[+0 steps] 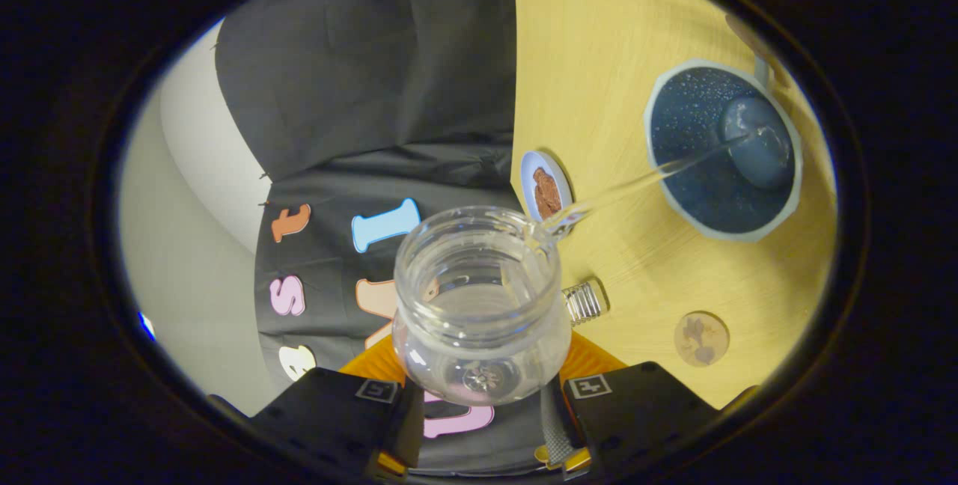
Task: Take the bottle from table, then pour the juice into the cup, finally place the bottle on the coaster
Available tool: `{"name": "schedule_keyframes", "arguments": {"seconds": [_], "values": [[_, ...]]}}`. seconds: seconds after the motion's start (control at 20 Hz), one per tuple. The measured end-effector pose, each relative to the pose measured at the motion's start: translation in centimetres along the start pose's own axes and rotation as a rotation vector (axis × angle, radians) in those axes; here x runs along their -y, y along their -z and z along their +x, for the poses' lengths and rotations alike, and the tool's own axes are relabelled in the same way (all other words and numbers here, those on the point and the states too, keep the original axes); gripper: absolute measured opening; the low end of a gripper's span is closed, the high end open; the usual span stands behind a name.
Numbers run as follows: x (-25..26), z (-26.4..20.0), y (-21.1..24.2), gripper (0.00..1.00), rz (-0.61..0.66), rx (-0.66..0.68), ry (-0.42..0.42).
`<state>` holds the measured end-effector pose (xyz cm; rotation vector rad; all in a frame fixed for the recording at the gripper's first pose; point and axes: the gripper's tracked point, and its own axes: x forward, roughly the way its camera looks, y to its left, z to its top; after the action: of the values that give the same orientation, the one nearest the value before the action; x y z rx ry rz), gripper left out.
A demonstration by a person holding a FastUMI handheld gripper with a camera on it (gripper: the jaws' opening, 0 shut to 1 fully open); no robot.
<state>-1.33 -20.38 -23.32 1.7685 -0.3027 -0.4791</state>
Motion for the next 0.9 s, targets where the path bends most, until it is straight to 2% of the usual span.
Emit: {"name": "schedule_keyframes", "arguments": {"seconds": [0.9], "values": [[-1.3,-0.5,-0.1,0.67,0.056,0.002,-0.030]]}}
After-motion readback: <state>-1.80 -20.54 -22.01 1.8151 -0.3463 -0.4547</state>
